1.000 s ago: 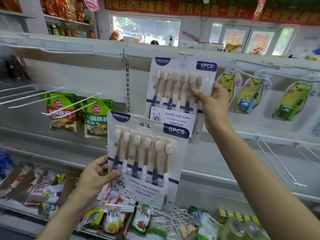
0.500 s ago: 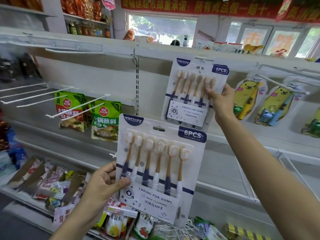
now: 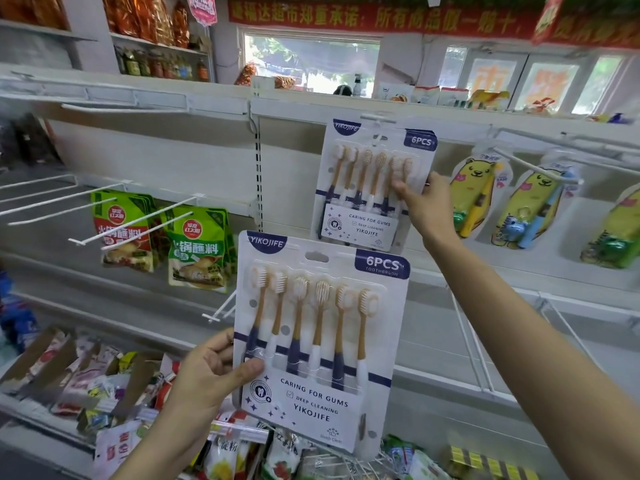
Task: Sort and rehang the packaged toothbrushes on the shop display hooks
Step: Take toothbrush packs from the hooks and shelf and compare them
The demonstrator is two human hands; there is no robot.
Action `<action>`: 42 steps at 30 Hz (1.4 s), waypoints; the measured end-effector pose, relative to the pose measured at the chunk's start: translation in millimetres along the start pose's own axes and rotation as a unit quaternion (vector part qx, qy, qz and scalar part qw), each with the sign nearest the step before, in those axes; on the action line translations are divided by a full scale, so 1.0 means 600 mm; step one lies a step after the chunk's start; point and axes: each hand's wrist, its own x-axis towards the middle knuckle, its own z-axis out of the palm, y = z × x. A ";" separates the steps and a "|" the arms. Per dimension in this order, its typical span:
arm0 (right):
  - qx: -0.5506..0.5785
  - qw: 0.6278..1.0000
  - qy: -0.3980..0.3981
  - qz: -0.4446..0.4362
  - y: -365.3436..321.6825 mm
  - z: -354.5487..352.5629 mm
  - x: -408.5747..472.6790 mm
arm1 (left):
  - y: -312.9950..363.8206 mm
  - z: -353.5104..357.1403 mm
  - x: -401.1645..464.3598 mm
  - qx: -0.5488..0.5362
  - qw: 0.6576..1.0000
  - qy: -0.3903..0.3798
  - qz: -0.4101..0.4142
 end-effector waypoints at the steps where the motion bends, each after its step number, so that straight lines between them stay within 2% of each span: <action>1: -0.008 1.000 0.003 0.002 0.001 -0.003 0.000 | 0.001 0.002 -0.002 -0.002 1.000 -0.003 0.000; 8: -0.077 0.996 0.011 0.030 0.009 -0.027 -0.011 | 0.000 0.012 -0.018 -0.010 1.000 -0.001 0.005; 14: -0.133 0.991 0.034 0.004 -0.001 -0.060 -0.071 | 0.010 0.022 -0.030 -0.018 1.000 -0.004 0.010; 16: -0.102 0.995 0.009 -0.006 -0.023 -0.075 -0.107 | 0.019 0.028 -0.031 -0.016 1.000 0.009 0.020; 18: -0.017 0.999 -0.043 -0.006 -0.059 -0.090 -0.157 | 0.028 0.035 -0.029 -0.020 0.999 0.020 0.033; 22: 0.162 0.976 -0.146 -0.006 -0.124 -0.115 -0.245 | 0.040 0.049 -0.018 -0.027 0.998 0.037 0.049; 27: 0.129 0.972 -0.195 -0.037 -0.140 -0.130 -0.289 | 0.051 0.076 -0.009 -0.003 0.996 0.042 0.074; 33: 0.140 0.979 -0.150 -0.018 -0.137 -0.141 -0.295 | 0.055 0.103 -0.010 0.044 0.995 0.029 0.083; 42: 0.163 0.981 -0.098 -0.034 -0.153 -0.142 -0.278 | 0.067 0.083 -0.009 0.093 0.991 0.001 0.096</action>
